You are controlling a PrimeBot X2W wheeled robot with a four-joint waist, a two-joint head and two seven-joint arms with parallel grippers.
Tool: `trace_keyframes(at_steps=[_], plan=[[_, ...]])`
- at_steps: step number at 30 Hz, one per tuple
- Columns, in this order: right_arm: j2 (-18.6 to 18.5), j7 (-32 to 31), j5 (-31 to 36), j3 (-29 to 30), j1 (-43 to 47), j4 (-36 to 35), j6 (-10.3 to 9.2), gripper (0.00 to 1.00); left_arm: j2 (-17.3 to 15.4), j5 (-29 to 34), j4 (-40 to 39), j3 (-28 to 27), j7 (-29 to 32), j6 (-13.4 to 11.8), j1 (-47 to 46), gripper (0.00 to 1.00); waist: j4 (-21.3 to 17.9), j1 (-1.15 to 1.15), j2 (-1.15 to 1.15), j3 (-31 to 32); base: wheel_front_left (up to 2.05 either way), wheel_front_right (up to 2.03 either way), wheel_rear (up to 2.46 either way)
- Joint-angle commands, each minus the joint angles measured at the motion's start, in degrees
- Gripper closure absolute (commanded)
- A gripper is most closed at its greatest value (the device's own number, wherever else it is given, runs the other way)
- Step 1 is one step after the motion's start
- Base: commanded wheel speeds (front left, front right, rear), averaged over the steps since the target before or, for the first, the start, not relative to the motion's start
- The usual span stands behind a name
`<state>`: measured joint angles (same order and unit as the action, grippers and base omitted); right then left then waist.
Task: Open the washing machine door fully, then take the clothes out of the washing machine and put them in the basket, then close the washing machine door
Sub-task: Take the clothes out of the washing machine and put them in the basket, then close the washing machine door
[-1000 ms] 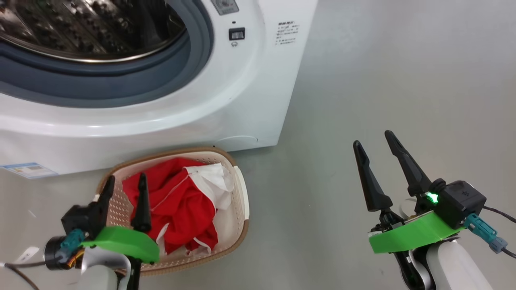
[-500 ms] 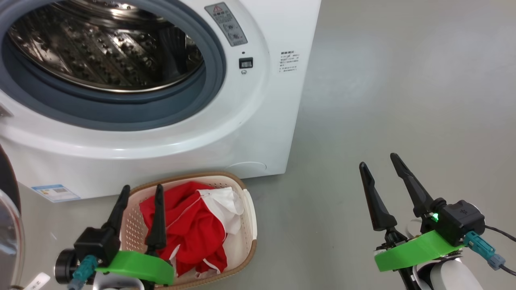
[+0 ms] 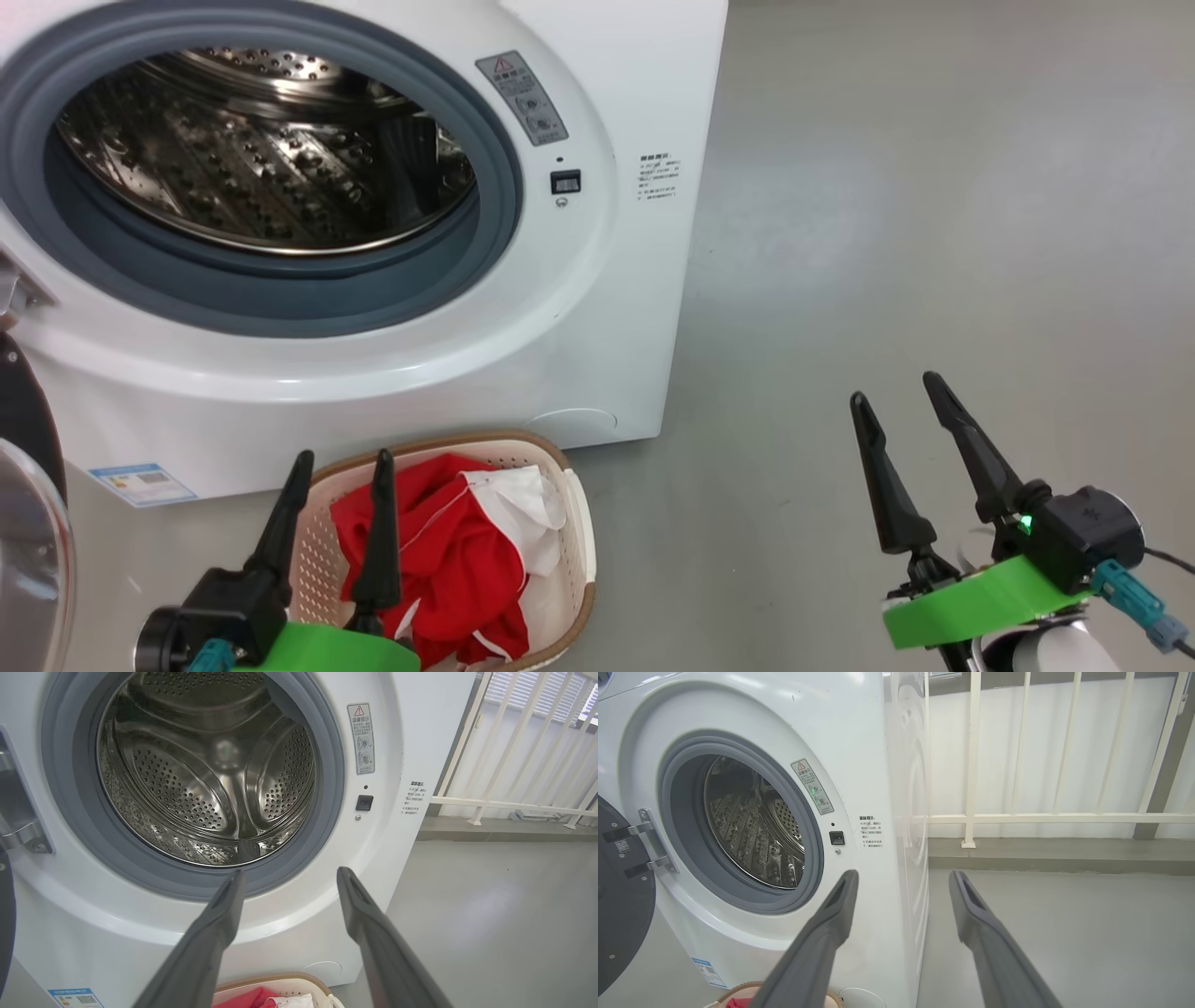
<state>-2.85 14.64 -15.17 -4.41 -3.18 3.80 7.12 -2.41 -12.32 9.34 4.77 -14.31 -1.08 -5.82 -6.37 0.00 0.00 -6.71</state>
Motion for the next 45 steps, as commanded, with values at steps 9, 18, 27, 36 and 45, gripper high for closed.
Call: trace_keyframes(at_steps=[9,18,27,36,45], plan=[[0.0,0.4,0.7,0.4,2.4,-2.0,0.36,0.0,-0.5,0.3,-5.8,-1.7,-0.7,-1.4,3.0,0.0,0.0,0.0,0.0,2.3,0.0,0.0,0.0],[0.0,0.4,0.2,0.9,4.0,-2.0,0.36,0.0,-0.8,1.6,-6.6,-1.6,-0.7,-2.2,5.6,0.0,0.8,0.0,0.0,4.0,0.0,0.0,0.0],[0.0,0.4,-0.1,0.2,4.3,-1.8,0.36,0.0,-1.1,1.8,-6.8,-1.4,-0.7,-2.7,6.0,0.0,1.5,0.0,0.0,4.6,0.0,0.0,0.0],[0.0,0.4,0.2,0.2,4.4,-1.8,0.36,0.0,-1.2,1.8,-7.1,-0.9,-0.7,-3.2,6.3,0.0,2.3,0.0,0.0,4.9,0.0,0.0,0.0],[0.0,0.4,0.2,0.2,4.2,-2.2,0.36,0.0,-1.5,2.0,-7.8,-0.8,-0.7,-3.7,6.1,0.0,2.8,0.0,0.0,4.1,-0.15,0.13,0.02]])
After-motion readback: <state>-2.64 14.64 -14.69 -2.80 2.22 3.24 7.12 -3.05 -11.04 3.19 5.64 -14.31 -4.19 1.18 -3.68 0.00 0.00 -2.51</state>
